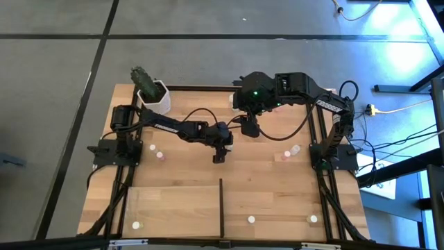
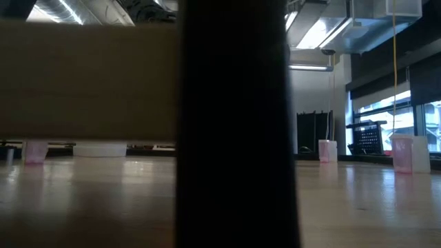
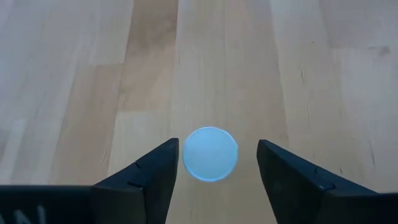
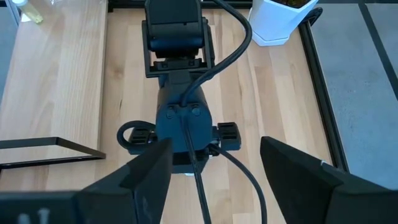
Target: Pick and place medicine bottles onto shelf by color
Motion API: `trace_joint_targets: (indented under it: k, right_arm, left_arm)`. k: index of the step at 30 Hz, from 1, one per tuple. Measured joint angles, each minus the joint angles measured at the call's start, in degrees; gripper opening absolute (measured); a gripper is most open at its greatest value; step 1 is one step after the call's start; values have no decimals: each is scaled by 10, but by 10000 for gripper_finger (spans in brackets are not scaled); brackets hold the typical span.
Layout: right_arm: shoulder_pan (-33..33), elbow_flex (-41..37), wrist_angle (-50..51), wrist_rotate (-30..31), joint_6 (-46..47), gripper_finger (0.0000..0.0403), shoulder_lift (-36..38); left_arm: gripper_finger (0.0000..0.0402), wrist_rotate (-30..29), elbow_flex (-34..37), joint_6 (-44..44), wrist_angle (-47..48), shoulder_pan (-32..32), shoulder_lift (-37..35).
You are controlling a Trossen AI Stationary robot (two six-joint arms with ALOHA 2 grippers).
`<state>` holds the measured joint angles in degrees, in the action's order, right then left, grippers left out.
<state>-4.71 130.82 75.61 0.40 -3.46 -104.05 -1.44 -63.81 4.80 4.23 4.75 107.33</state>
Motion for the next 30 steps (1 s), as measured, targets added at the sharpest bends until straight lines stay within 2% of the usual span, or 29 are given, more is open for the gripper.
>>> trace_joint_targets:
  k: [5, 21, 30]
  right_arm:
    - [0, 0, 0, 0, 0, 244, 0]
    - [0, 0, 0, 0, 0, 244, 0]
    - [0, 0, 0, 0, 0, 244, 0]
  left_arm:
    - [184, -2, 0, 23, 0, 0, 0]
    - [127, -6, 0, 17, 0, 0, 0]
    - [116, -6, 0, 13, 1, 0, 0]
